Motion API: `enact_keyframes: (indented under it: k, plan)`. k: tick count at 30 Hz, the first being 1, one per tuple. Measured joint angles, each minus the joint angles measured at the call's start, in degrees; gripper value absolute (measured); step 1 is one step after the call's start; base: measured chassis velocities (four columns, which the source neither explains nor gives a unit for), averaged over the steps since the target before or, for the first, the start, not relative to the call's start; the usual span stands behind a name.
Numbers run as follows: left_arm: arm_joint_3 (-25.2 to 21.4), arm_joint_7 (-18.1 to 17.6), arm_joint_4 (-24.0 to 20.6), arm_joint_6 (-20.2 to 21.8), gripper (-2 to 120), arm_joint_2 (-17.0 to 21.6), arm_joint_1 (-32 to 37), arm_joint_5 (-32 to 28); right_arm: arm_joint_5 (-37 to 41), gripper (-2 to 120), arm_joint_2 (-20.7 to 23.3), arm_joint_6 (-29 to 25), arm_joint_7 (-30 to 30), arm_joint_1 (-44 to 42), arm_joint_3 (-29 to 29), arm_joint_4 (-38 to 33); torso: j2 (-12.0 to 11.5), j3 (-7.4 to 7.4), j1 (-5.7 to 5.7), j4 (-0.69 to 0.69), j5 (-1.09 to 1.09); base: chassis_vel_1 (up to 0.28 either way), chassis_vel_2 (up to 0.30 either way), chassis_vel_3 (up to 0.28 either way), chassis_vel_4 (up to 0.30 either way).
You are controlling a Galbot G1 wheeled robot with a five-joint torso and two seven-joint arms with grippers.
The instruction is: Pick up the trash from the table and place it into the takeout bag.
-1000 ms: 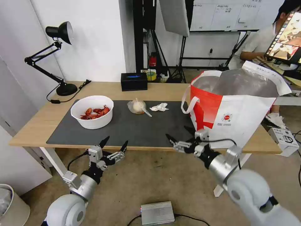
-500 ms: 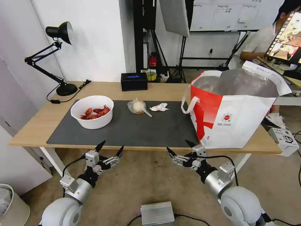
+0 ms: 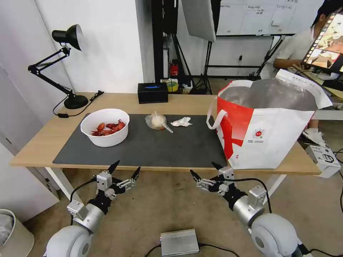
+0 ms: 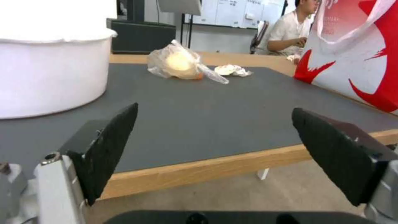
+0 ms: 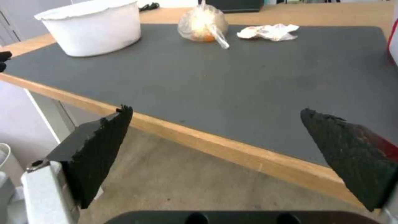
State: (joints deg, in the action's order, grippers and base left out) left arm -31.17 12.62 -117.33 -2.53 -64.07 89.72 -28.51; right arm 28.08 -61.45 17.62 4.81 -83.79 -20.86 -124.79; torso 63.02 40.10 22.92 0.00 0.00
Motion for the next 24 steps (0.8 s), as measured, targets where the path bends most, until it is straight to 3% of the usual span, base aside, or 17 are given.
enact_keyframes:
  k: [7,14,18,24]
  plan:
    - [-0.14,0.04,0.11,-0.20,100,0.24,-0.05,0.02,0.16,100,0.17,0.52,-0.17,0.46,0.50,-0.11,0.00,0.00,0.00,0.00,0.00,0.000,0.000,0.000,0.000]
    - [-0.30,0.03,0.40,-0.51,100,-0.44,-0.24,0.91,7.47,100,2.74,0.43,-1.94,5.34,2.50,-0.05,0.00,0.00,0.00,0.00,0.00,0.000,0.000,0.000,0.000]
    - [-0.04,0.00,0.57,-0.62,100,-0.88,-0.46,1.18,11.46,100,4.11,0.41,-2.82,10.46,4.83,2.06,0.00,0.01,0.00,-0.01,0.00,0.000,0.000,0.000,0.000]
    - [0.41,-0.12,0.64,-0.62,100,-1.18,-1.09,1.32,15.32,100,3.95,1.09,-5.77,24.83,12.35,10.54,0.00,0.02,0.00,0.01,0.00,0.000,0.000,0.000,0.000]
